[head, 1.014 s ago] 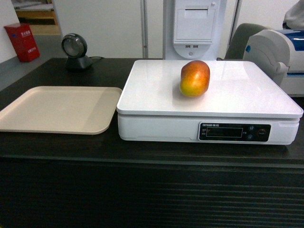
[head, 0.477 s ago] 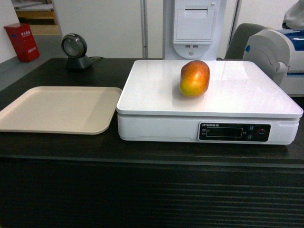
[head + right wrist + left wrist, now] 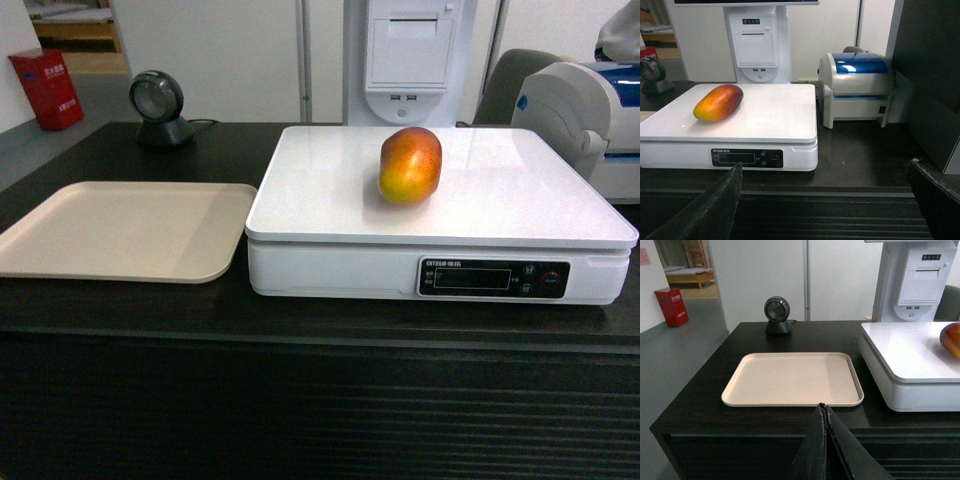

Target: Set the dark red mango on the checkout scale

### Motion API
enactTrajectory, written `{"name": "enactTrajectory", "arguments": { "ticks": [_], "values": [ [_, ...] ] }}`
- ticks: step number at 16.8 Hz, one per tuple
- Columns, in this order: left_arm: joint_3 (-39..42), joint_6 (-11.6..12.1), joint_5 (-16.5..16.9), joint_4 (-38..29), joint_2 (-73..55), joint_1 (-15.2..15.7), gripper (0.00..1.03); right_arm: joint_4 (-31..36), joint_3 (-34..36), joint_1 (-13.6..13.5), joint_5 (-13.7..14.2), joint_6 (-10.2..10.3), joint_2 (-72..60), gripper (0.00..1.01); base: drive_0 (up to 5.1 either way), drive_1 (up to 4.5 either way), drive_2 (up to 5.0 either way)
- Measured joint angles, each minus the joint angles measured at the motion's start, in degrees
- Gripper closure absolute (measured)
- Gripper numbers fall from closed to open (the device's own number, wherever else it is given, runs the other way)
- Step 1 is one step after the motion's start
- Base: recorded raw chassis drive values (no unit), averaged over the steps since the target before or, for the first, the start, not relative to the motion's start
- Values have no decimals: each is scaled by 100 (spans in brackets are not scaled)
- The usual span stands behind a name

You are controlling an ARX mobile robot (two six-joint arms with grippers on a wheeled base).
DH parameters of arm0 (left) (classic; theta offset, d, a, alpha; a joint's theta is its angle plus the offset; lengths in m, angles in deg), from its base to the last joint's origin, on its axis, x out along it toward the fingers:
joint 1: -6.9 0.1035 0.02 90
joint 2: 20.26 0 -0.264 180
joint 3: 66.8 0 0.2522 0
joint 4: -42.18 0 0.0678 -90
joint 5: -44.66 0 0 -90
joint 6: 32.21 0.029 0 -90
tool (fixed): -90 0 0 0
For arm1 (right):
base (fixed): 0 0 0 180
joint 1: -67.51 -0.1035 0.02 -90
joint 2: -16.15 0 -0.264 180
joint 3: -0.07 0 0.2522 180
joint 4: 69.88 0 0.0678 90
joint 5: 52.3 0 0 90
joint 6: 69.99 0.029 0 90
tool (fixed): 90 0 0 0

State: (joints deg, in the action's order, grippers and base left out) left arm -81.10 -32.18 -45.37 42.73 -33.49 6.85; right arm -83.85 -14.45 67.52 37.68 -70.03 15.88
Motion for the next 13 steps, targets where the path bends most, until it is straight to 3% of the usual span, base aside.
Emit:
{"name": "enactTrajectory", "arguments": {
  "ticks": [10,13],
  "values": [
    [0,0,0,321,330,0,101,2,0,0,0,0,0,3,0,0,0],
    [-17,0,0,846,673,0,101,2,0,0,0,0,0,3,0,0,0]
  ]
}}
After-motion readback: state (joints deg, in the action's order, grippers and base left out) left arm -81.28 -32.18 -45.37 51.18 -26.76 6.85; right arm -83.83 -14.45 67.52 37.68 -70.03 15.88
